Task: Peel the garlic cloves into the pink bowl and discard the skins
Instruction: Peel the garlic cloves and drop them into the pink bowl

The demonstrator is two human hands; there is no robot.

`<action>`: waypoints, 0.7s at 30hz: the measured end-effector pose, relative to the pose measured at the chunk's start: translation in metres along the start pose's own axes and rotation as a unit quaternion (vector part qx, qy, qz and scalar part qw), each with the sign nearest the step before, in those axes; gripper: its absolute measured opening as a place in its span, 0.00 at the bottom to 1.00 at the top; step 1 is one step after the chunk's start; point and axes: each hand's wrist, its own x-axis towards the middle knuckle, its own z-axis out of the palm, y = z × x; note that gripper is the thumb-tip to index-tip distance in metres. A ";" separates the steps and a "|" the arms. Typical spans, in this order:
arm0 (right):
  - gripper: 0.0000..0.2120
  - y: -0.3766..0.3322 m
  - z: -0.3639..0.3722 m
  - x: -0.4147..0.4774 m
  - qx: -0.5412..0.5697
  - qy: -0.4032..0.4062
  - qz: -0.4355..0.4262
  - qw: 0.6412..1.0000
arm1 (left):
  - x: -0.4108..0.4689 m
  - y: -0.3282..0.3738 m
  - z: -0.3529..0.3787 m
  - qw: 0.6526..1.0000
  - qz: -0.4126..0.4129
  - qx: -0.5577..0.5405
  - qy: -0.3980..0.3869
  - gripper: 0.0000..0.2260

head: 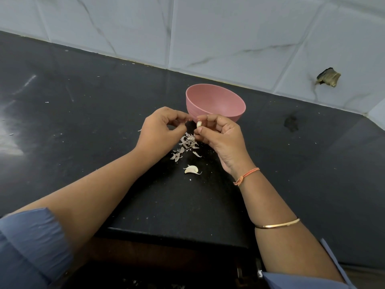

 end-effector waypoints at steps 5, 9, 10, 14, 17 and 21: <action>0.12 0.000 0.000 0.001 -0.006 0.000 -0.016 1.000 | -0.001 0.000 0.001 0.998 -0.012 -0.059 -0.018 0.05; 0.12 0.001 0.000 0.000 -0.004 -0.016 -0.017 1.000 | 0.000 -0.001 0.001 0.996 -0.008 -0.082 -0.019 0.04; 0.12 0.001 0.000 0.000 -0.006 -0.018 -0.017 1.000 | 0.001 -0.002 0.002 0.996 -0.011 -0.089 -0.021 0.04; 0.12 0.001 -0.001 0.001 0.002 -0.015 -0.017 1.000 | 0.003 -0.004 0.003 0.987 -0.048 -0.146 -0.041 0.03; 0.11 0.001 -0.002 0.002 0.006 -0.015 -0.019 1.000 | 0.003 -0.002 0.002 0.981 -0.064 -0.176 -0.047 0.04; 0.10 0.003 0.000 0.001 -0.039 -0.014 -0.059 0.997 | 0.001 0.002 0.001 0.978 -0.070 -0.195 -0.031 0.06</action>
